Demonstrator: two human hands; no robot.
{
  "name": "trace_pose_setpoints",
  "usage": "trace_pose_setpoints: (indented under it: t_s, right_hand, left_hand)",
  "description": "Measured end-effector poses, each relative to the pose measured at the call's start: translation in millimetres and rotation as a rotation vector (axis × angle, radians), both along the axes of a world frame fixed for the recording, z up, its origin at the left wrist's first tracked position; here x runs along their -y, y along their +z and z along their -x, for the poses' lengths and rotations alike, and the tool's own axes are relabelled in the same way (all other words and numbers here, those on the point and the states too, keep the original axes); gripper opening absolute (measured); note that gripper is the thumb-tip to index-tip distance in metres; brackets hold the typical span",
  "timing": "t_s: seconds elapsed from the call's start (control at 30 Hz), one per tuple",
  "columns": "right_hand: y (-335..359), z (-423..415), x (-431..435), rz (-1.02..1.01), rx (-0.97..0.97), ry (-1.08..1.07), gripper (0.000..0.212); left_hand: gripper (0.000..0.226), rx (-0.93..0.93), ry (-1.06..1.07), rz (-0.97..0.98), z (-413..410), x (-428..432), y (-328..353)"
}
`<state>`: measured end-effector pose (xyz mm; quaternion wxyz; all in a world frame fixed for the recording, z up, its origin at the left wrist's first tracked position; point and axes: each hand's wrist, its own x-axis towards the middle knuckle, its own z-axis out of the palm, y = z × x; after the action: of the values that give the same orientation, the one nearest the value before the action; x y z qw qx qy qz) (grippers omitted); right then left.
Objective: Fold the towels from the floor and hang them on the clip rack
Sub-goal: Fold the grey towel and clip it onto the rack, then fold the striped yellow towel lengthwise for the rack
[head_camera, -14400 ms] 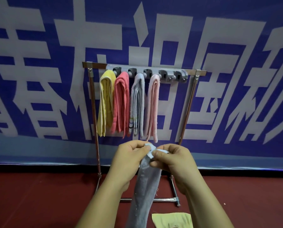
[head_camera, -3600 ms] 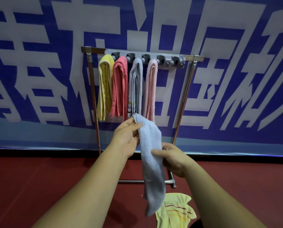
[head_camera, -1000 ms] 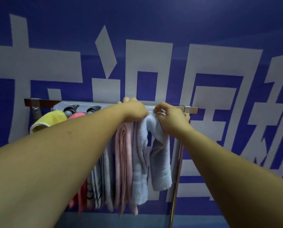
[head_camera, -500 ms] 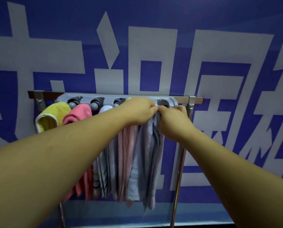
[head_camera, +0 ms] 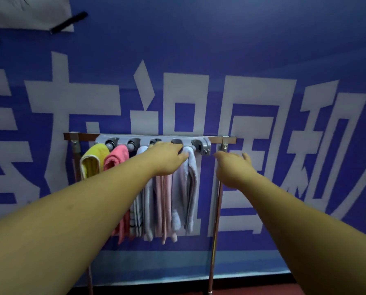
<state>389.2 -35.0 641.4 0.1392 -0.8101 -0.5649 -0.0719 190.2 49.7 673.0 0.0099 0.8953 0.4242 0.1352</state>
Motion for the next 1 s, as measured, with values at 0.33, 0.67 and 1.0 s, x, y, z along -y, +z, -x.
trace_pose_setpoints:
  t_s: [0.33,0.67,1.0]
  right_hand:
    - [-23,41,122,0.112,-0.117,-0.069,0.049]
    - [-234,7,154,0.381,-0.346,-0.124,0.055]
    - [-502,-45,151,0.719,-0.566,-0.223,0.054]
  left_hand:
    - [0.070,0.053,-0.065,0.201,35,120,-53]
    - [0.081,-0.084,-0.081,0.448,1,147,-273]
    - [0.074,-0.264,-0.017,0.767,-61,125,-530]
